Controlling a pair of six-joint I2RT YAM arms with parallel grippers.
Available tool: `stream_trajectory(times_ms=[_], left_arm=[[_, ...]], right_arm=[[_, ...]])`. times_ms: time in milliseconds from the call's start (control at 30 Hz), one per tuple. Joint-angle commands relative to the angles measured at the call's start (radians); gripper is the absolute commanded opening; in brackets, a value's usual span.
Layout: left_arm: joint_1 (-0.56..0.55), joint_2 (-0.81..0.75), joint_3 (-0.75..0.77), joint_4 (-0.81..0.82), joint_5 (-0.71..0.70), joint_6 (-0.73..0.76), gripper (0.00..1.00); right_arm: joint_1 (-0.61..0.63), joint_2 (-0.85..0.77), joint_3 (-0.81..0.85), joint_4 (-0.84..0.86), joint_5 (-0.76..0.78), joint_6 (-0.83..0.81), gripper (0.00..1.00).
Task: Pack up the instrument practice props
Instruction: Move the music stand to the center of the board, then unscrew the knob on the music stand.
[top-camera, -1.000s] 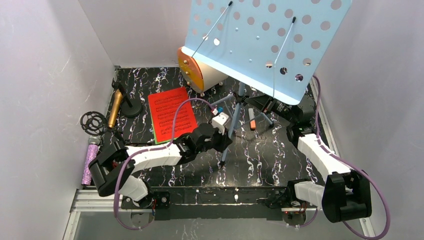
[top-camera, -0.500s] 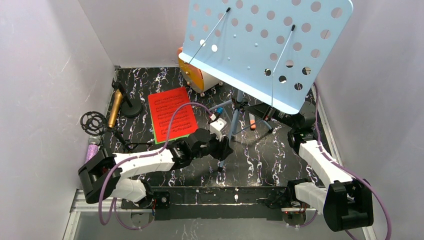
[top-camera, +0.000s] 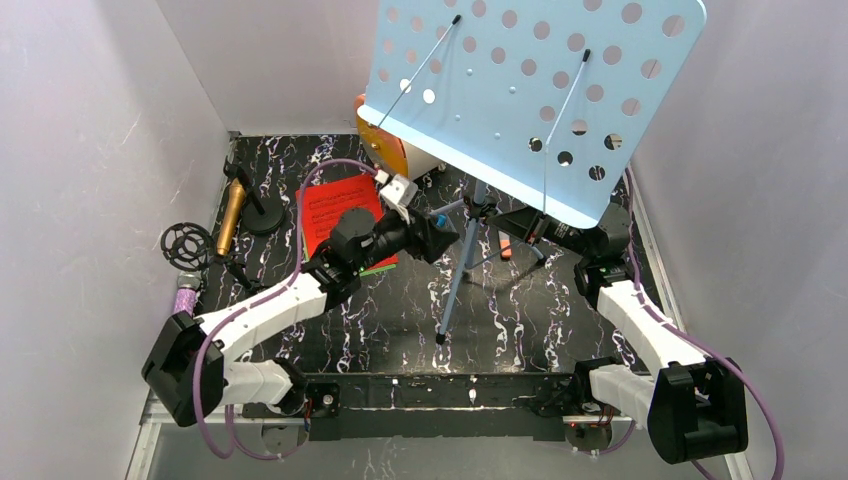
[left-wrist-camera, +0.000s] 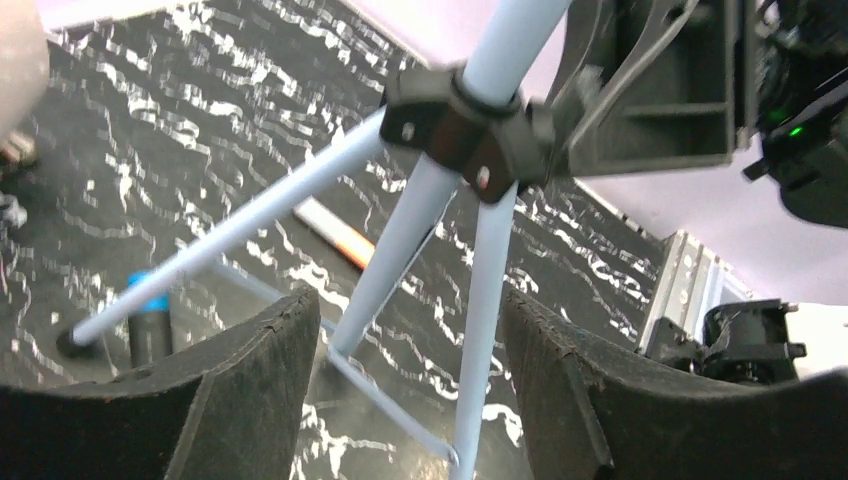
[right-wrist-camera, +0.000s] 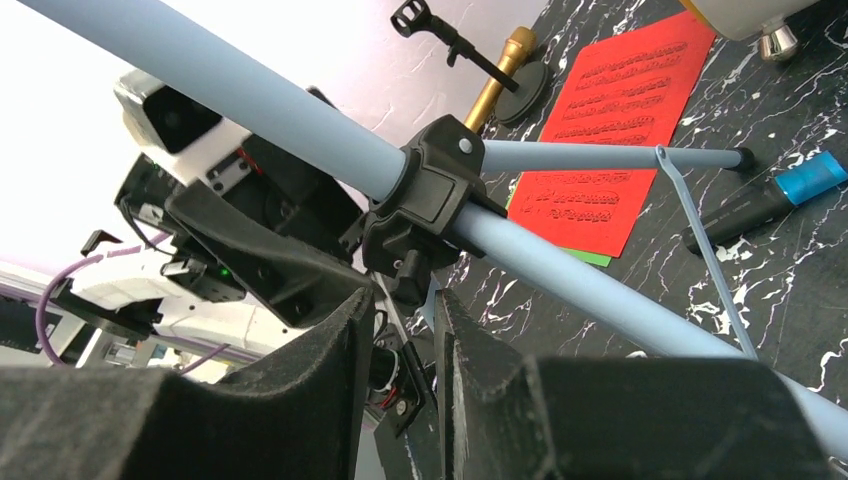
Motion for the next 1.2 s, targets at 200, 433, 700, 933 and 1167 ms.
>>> stream_trajectory(times_ms=[200, 433, 700, 933, 1167], left_arm=[[0.073, 0.173, 0.213, 0.250, 0.259, -0.023, 0.66], [0.074, 0.256, 0.311, 0.281, 0.276, -0.004, 0.65], [0.073, 0.322, 0.325, 0.367, 0.266, 0.015, 0.61], [0.073, 0.378, 0.323, 0.437, 0.286, 0.009, 0.45], [0.071, 0.380, 0.301, 0.446, 0.323, 0.014, 0.10]], right_arm=[[0.016, 0.018, 0.039, 0.039, -0.037, 0.001, 0.36], [0.018, 0.024, 0.041, 0.031, -0.039, 0.002, 0.35], [0.019, 0.028, 0.057, 0.021, -0.025, -0.007, 0.33], [0.020, 0.027, 0.078, 0.021, -0.010, -0.008, 0.33], [0.019, 0.022, 0.098, 0.003, 0.009, -0.051, 0.25]])
